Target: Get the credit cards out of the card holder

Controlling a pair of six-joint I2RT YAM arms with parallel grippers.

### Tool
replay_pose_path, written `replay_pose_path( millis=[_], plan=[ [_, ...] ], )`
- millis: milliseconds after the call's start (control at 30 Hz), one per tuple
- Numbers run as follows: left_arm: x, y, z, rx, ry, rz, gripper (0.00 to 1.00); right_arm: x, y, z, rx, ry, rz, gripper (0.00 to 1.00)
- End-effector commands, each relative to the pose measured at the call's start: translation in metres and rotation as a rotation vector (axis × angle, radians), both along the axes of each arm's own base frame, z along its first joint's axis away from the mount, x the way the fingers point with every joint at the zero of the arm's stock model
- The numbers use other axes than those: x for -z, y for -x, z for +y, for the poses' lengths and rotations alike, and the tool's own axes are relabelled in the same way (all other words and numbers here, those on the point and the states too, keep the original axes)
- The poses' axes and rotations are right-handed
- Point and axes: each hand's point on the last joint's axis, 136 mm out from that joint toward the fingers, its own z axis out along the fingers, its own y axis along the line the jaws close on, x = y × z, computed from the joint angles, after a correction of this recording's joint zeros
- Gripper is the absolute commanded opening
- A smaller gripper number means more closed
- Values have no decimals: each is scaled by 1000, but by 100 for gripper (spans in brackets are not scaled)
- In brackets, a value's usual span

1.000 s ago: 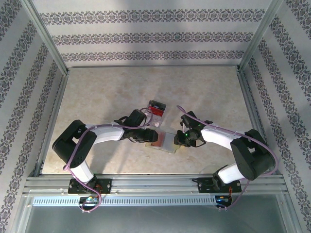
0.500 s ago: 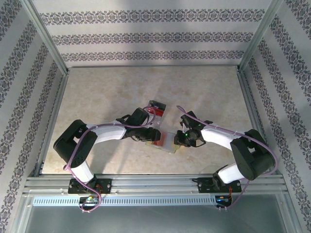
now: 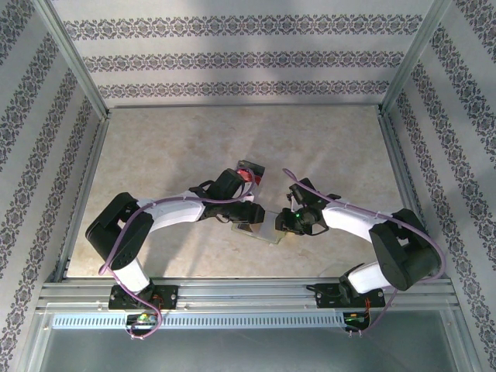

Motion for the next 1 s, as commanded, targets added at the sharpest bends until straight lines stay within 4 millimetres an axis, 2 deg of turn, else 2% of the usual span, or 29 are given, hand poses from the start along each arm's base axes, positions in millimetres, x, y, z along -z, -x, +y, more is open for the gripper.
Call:
replay_pose_path(
  millis=[0,267,400,667,967],
  plan=[
    [-10,0,-10,35,14,-29,45,-2,-4,3,1,-40,-30,36],
    [-5,-7,3,-22,-42,-60,48,-19,-9,4,3,-82,-82,42],
    [-1,-10,8,-47,-58,-54,38,-26,-11,-1,18,-73,-109,42],
    [1,-17,23,-101,-52,-55,37,-31,-8,-15,27,-53,-114,47],
    [5,-17,27,-97,-39,-33,25,-29,-7,-15,29,-49,-107,46]
  ],
)
